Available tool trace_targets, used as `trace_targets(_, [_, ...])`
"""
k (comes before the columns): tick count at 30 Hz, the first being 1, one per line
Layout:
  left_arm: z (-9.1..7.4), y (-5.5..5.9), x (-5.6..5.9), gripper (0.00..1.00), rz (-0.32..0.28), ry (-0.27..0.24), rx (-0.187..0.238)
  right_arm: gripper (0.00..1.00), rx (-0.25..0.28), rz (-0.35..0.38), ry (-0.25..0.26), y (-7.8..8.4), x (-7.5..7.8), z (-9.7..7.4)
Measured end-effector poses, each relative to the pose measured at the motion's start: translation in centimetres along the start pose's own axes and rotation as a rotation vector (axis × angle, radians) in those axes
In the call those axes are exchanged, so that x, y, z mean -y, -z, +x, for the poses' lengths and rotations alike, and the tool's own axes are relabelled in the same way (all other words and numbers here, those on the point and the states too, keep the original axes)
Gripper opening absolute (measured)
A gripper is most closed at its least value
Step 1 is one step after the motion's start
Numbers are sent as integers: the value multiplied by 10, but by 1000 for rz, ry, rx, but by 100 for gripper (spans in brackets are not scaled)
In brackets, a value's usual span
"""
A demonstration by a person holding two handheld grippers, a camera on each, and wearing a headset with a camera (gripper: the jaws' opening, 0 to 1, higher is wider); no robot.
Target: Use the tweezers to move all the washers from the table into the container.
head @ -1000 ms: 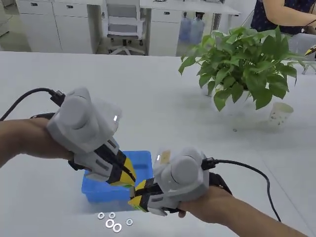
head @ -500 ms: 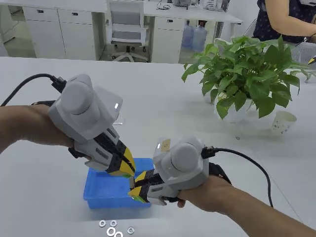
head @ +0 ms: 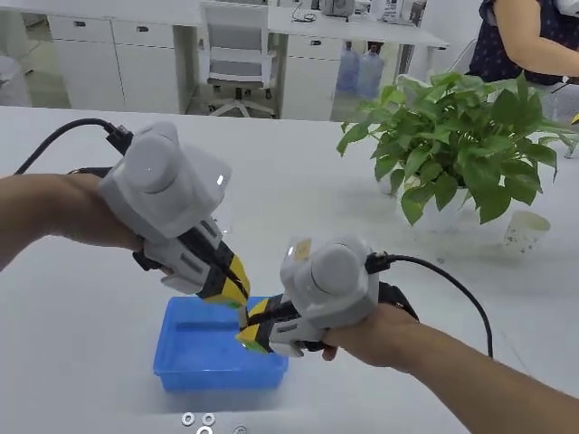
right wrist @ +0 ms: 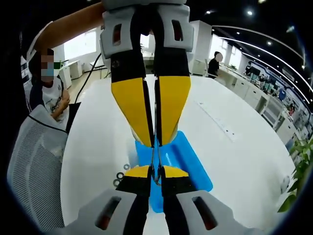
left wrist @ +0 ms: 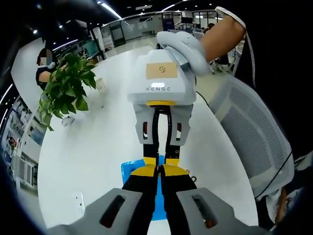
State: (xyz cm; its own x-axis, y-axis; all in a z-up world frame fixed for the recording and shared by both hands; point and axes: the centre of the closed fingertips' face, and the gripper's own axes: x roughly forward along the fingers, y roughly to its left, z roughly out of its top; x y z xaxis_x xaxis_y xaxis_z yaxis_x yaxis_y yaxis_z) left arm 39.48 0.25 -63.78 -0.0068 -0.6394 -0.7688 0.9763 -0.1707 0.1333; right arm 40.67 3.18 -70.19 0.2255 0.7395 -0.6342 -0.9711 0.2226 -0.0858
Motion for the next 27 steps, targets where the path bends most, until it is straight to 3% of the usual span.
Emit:
trace_targets(14, [9, 20, -19, 6, -4, -24, -19, 8, 6, -18, -4, 7, 20, 21])
trace_targets(27, [27, 42, -28, 6, -20, -20, -30, 9, -13, -13, -31, 25, 28, 42])
